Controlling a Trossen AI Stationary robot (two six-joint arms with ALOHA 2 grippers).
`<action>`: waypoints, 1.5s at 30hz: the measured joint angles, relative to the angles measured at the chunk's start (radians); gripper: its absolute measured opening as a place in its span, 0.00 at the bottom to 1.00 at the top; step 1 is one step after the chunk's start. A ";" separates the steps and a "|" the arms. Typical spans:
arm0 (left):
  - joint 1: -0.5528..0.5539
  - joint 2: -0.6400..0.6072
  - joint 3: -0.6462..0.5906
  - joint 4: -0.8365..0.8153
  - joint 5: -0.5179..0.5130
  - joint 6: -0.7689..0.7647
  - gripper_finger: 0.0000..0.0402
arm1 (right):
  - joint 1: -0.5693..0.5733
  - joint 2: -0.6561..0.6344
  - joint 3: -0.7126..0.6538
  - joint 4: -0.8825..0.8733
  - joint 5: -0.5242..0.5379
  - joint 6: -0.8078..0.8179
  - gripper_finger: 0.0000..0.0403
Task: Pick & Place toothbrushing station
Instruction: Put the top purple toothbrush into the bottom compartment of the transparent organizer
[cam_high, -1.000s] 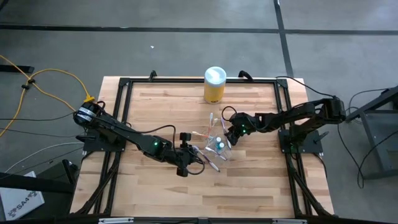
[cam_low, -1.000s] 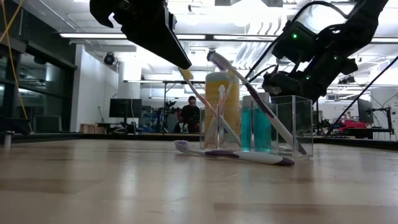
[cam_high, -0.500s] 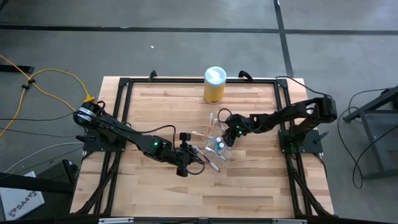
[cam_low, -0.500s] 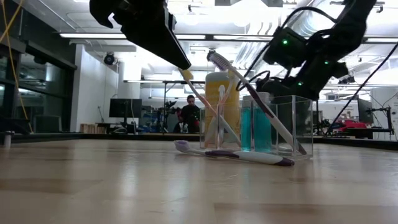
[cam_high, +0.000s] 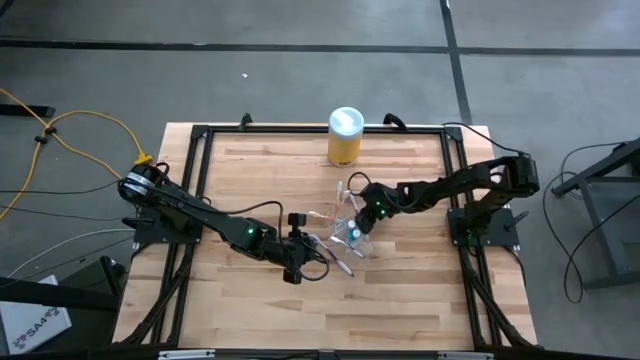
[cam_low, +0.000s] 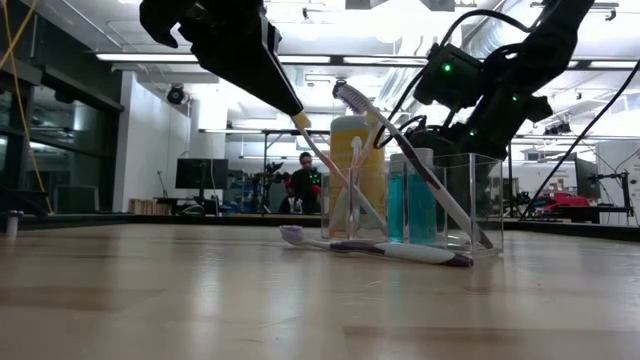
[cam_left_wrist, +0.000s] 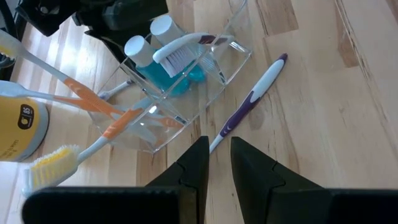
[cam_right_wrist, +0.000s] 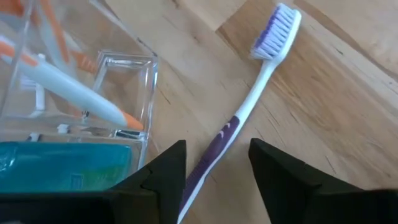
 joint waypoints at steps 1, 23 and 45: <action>0.000 0.000 0.000 0.000 0.000 0.000 0.15 | 0.000 0.000 0.000 -0.003 0.000 0.009 0.42; 0.000 0.000 0.000 0.004 -0.001 -0.019 0.15 | 0.006 0.002 -0.004 -0.026 -0.037 0.027 0.04; 0.000 0.000 0.000 0.004 -0.001 -0.018 0.15 | -0.003 0.001 -0.003 -0.080 0.089 0.045 0.02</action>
